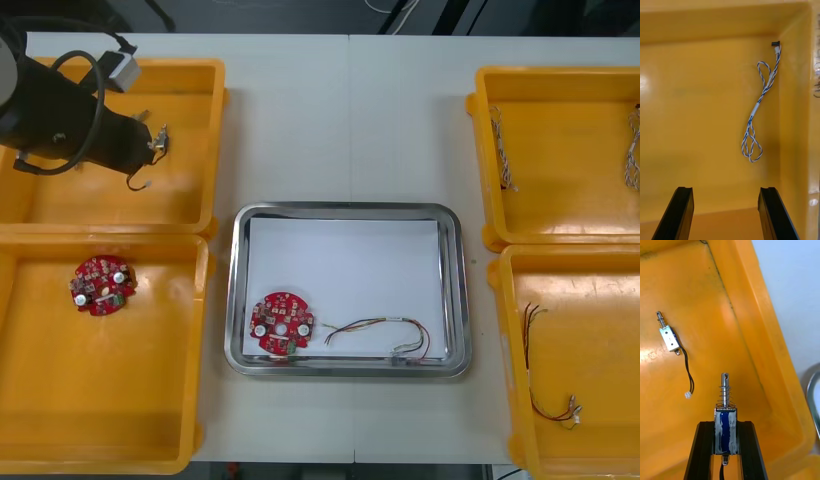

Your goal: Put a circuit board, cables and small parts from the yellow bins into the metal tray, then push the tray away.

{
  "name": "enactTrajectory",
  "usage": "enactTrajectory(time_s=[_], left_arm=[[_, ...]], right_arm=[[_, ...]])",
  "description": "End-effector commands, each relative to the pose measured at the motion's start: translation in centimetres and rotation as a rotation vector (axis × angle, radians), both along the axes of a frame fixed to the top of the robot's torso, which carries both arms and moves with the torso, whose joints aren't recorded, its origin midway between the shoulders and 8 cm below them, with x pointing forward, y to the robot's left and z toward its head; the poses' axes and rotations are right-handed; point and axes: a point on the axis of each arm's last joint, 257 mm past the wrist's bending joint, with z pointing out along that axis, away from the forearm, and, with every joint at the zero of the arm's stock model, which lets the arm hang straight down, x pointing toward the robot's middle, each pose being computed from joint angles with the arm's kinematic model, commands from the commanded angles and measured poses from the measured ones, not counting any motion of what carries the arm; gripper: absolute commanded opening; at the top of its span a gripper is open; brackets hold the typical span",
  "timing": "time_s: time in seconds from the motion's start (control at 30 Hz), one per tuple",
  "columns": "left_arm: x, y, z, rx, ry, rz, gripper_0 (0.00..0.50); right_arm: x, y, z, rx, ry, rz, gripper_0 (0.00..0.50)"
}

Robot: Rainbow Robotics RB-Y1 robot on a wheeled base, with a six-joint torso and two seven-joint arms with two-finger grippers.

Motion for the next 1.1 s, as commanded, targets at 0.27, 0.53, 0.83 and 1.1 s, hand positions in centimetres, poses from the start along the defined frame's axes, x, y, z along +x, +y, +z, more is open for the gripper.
enactTrajectory(time_s=[0.27,0.53,0.83,1.1], left_arm=[[-2.8,-2.2,2.7,-0.107,0.025,0.2,0.0],[-4.7,-5.0,1.9,-0.069,0.042,0.252,0.0],[-6.0,-10.4,0.9,-0.07,0.057,0.273,0.0],[-7.2,-14.6,-1.1,-0.03,0.075,0.263,0.0]], right_arm=[[3.0,-2.5,2.2,-0.085,-0.075,0.025,0.5],[4.0,-3.8,-0.2,-0.104,-0.084,0.016,0.5],[4.7,-4.4,-1.8,-0.107,-0.108,0.024,0.5],[5.2,-5.6,-3.2,-0.094,-0.144,-0.003,0.5]])
